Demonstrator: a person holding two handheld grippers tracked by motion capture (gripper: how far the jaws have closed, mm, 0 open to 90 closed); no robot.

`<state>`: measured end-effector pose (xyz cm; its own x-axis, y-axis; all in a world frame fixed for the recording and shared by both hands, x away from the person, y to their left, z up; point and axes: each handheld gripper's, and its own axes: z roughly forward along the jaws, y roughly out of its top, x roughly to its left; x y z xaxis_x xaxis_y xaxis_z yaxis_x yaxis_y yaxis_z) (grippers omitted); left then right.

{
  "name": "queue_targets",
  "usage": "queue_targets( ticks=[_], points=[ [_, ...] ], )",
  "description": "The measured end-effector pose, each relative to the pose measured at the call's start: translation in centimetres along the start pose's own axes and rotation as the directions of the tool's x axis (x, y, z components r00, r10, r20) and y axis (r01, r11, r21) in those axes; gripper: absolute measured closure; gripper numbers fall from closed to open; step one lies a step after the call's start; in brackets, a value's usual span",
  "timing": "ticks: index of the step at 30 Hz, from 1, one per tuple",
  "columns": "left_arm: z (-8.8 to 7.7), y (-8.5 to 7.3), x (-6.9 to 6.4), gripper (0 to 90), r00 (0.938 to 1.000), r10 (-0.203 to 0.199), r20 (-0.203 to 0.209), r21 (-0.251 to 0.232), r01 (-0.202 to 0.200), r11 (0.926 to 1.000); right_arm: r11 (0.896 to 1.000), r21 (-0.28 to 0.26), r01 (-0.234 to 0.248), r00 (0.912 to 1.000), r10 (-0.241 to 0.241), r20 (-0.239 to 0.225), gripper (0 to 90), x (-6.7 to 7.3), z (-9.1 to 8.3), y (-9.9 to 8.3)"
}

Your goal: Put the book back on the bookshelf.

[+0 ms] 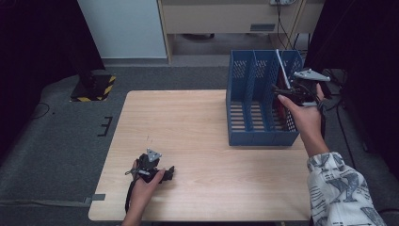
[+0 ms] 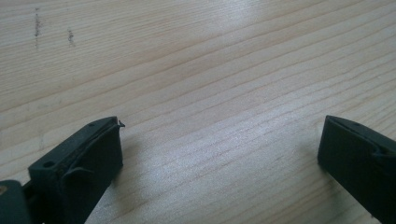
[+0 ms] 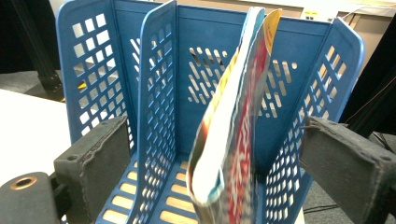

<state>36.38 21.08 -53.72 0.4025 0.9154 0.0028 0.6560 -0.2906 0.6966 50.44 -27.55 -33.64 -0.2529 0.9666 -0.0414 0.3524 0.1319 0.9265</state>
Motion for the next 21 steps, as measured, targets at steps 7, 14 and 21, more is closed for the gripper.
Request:
queue_targets(
  ticks=[7,14,21],
  points=[
    [0.0,0.0,0.0,0.0,1.0,-0.001,-0.001,0.0,0.001,1.0,1.0,-0.001,-0.009,0.9998,0.009,-0.018,7.6,-0.5,-1.2,-0.8],
    [0.0,0.0,0.0,0.0,1.0,-0.001,-0.001,0.0,0.001,1.0,1.0,-0.001,0.0,0.9986,0.0,-0.054,7.2,-0.1,-2.3,-2.0],
    [0.0,0.0,-0.1,0.0,1.0,-0.001,-0.001,0.0,0.001,1.0,1.0,0.01,0.014,0.9966,-0.014,-0.081,5.6,0.7,-3.3,-3.5]
  ],
)
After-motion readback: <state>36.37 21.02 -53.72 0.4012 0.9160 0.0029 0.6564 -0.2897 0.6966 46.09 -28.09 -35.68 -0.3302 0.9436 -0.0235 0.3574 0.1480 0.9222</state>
